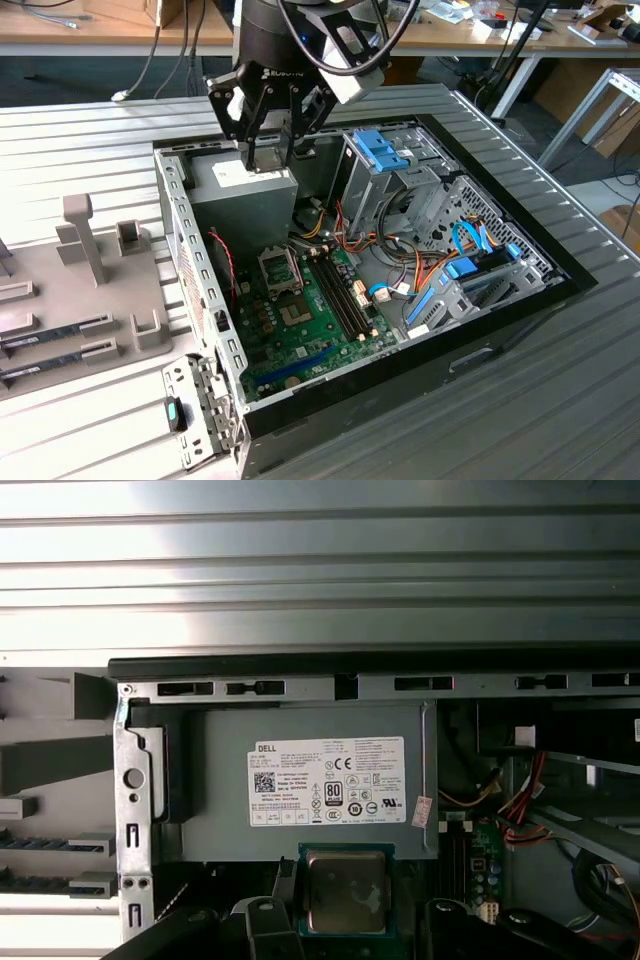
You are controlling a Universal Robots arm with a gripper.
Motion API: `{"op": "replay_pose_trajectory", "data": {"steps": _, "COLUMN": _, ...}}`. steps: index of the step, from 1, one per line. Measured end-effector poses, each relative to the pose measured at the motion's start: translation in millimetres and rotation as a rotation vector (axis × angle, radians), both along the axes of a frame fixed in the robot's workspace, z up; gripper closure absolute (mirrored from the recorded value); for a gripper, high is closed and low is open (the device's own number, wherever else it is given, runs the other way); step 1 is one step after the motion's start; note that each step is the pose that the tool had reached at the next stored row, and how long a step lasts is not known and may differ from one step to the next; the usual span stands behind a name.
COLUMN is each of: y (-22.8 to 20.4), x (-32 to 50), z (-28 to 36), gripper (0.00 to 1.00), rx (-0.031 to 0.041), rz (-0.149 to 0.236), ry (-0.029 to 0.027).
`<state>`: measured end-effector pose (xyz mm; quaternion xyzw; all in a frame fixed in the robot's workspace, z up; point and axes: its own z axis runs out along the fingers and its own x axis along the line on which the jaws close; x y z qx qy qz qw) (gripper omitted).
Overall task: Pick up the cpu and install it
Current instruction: 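Pick up the cpu and move it towards the insertion slot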
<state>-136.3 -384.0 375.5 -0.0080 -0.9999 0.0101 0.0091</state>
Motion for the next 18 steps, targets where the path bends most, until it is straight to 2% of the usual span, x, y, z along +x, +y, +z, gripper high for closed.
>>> {"op": "replay_pose_trajectory", "data": {"steps": 18, "y": -1.2, "x": 13.8, "z": -3.0, "gripper": 0.53, "rx": 0.0, "rz": 0.0, "ry": 0.0}}
